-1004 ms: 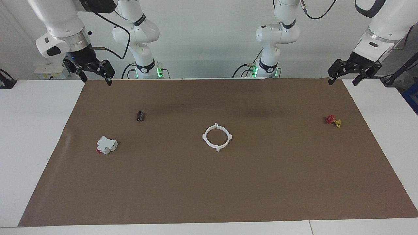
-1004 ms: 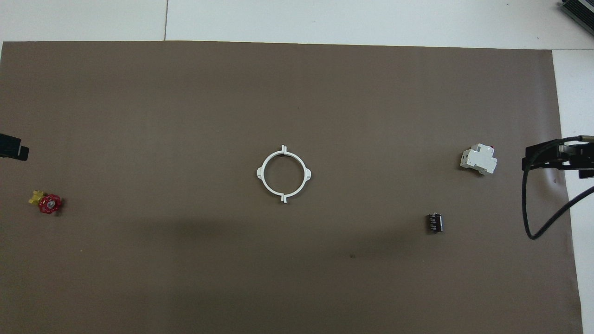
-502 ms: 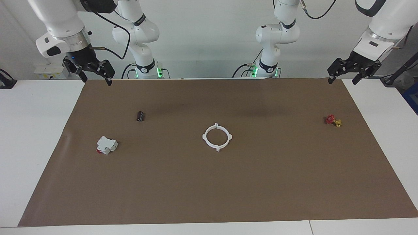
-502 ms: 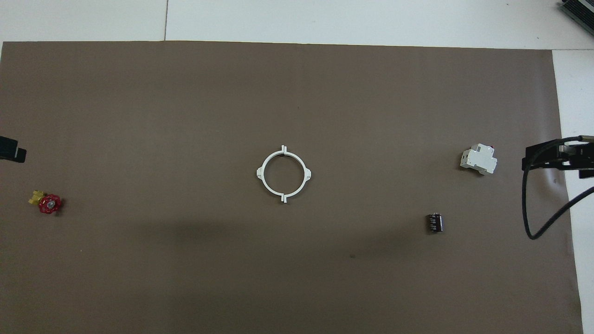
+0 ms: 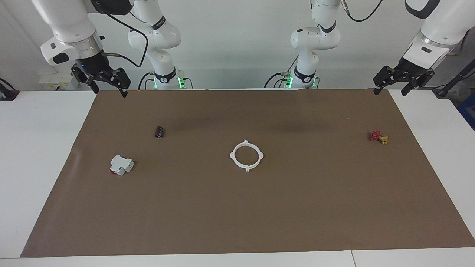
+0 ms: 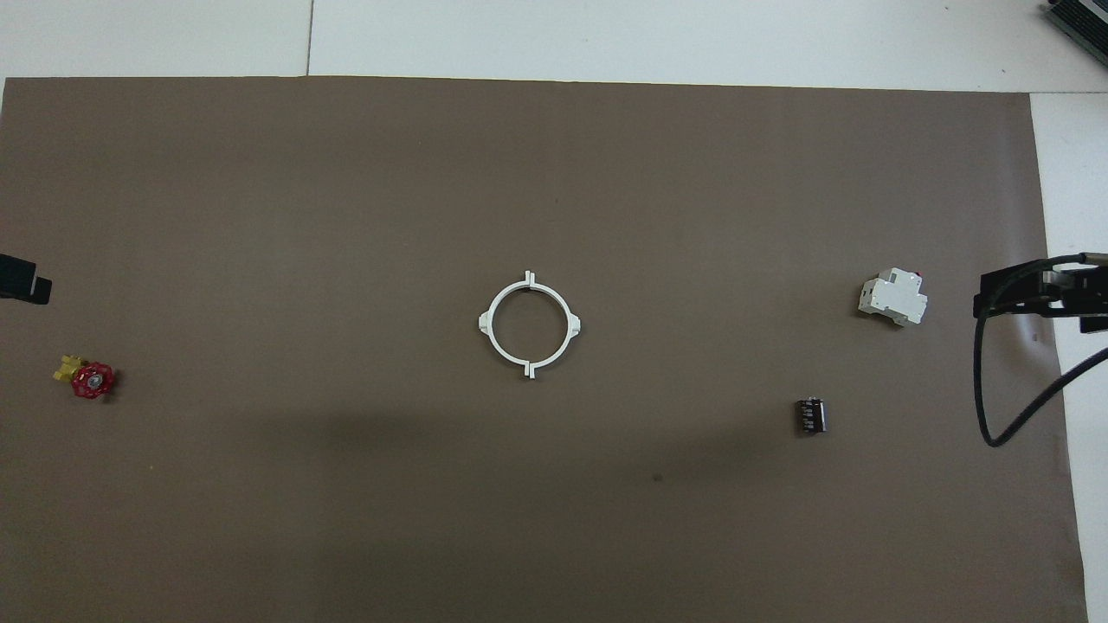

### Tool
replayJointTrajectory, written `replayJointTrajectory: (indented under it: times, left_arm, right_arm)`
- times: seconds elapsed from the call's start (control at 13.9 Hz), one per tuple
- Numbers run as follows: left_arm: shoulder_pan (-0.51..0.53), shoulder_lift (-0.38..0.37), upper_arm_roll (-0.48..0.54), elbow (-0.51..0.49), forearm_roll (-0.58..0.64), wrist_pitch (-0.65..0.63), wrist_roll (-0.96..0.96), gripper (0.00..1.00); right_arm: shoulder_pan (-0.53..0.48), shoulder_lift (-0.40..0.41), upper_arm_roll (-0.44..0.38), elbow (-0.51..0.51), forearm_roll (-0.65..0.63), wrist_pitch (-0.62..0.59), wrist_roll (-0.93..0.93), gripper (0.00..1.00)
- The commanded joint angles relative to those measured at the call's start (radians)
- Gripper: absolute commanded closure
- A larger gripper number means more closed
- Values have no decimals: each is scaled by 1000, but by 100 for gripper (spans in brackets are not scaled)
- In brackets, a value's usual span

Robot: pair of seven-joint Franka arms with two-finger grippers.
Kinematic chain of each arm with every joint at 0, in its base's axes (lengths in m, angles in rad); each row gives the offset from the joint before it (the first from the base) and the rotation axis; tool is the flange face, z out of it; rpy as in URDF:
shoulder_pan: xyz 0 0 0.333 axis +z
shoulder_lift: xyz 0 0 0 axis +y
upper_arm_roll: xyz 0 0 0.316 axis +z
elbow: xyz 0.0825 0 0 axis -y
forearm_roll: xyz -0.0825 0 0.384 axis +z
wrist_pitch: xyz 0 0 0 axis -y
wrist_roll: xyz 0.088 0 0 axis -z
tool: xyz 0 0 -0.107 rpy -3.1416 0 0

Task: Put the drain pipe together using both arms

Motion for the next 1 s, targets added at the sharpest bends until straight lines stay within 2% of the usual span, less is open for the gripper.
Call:
replayJointTrajectory:
  times: [0.0, 0.22, 0.5, 0.93]
  left_arm:
    - [-10, 18, -5, 37, -2, -37, 4, 0]
    - [24, 16, -57, 49, -3, -92, 4, 0]
    - [40, 73, -85, 199, -5, -200, 4, 0]
    - [29, 58, -86, 192, -3, -174, -11, 0]
  right_arm:
    - [0, -11, -5, -4, 3, -9, -24, 0]
    - [0, -12, -5, -5, 3, -9, -24, 0]
    - [0, -11, -5, -5, 3, -9, -24, 0]
    - [0, -12, -5, -5, 3, -9, -24, 0]
